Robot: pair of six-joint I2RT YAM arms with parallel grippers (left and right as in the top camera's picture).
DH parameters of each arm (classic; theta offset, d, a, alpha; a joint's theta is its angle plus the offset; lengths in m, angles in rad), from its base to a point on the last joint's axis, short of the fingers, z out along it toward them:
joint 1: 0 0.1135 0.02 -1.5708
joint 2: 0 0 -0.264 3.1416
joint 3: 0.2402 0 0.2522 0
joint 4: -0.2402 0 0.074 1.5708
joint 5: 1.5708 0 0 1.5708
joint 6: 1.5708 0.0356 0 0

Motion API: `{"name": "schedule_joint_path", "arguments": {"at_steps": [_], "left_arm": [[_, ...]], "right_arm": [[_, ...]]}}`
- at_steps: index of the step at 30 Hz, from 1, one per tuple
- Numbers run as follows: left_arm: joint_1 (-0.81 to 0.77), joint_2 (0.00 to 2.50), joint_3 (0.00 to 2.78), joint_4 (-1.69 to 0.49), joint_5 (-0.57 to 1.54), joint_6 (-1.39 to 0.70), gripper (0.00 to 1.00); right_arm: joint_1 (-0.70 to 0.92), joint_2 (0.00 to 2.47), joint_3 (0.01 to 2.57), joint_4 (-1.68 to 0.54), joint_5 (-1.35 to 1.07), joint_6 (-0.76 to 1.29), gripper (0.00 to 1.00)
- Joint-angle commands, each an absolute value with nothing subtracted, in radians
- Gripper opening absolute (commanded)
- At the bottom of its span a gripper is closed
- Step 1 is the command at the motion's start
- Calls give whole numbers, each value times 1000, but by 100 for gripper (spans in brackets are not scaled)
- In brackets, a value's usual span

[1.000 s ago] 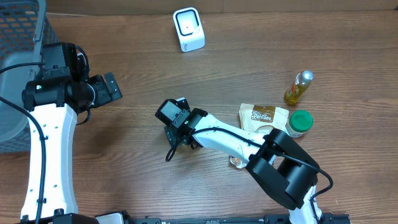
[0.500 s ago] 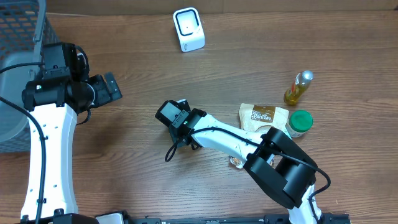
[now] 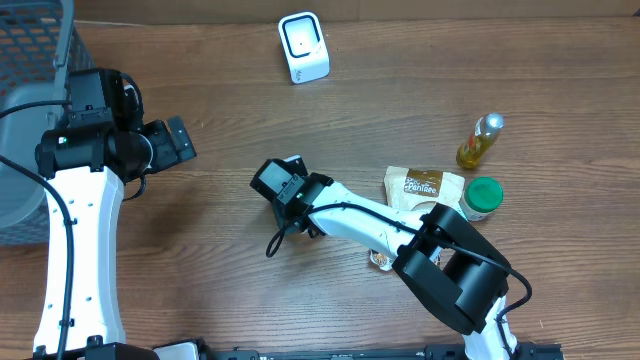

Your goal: Scan the item barcode

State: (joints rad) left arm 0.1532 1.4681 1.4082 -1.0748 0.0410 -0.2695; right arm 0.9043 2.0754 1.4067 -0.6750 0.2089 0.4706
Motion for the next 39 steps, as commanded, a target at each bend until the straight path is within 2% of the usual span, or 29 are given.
{"name": "schedule_joint_path", "arguments": {"at_steps": [1,4,8,10,11,13,14,15,18,19,24,29,34,39], "left_arm": [[157,1460,1422,-1074,51,-276,100],[157,1460,1422,-1074,51,-276,100],[157,1460,1422,-1074,51,-276,100],[157,1460,1422,-1074,51,-276,100],[157,1460,1422,-1074,51,-276,100],[157,1460,1422,-1074,51,-276,100],[157,1460,1422,-1074,51,-276,100],[157,1460,1422,-1073,50,-276,100],[157,1460,1422,-1073,51,-276,100],[157,1460,1422,-1074,51,-276,100],[157,1460,1422,-1074,51,-276,99],[157,1460,1422,-1073,51,-276,100],[157,1460,1422,-1074,51,-276,100],[157,1460,1422,-1073,51,-276,100]], "right_arm": [[907,2089,1401,-639,262,471,59],[907,2089,1401,-616,294,471,54],[907,2089,1401,-615,299,471,26],[907,2089,1401,-617,299,471,21],[907,2089,1401,-617,299,471,22],[907,2089,1401,-617,299,471,65],[907,2089,1401,-616,299,471,76],[907,2089,1401,-614,299,471,84],[907,2089,1401,-614,299,472,97],[907,2089,1401,-615,297,472,100],[907,2078,1402,-615,287,472,100],[908,1959,1405,-643,282,490,100],[903,1844,1405,-713,292,491,100],[884,1835,1401,-794,292,497,100]]}}
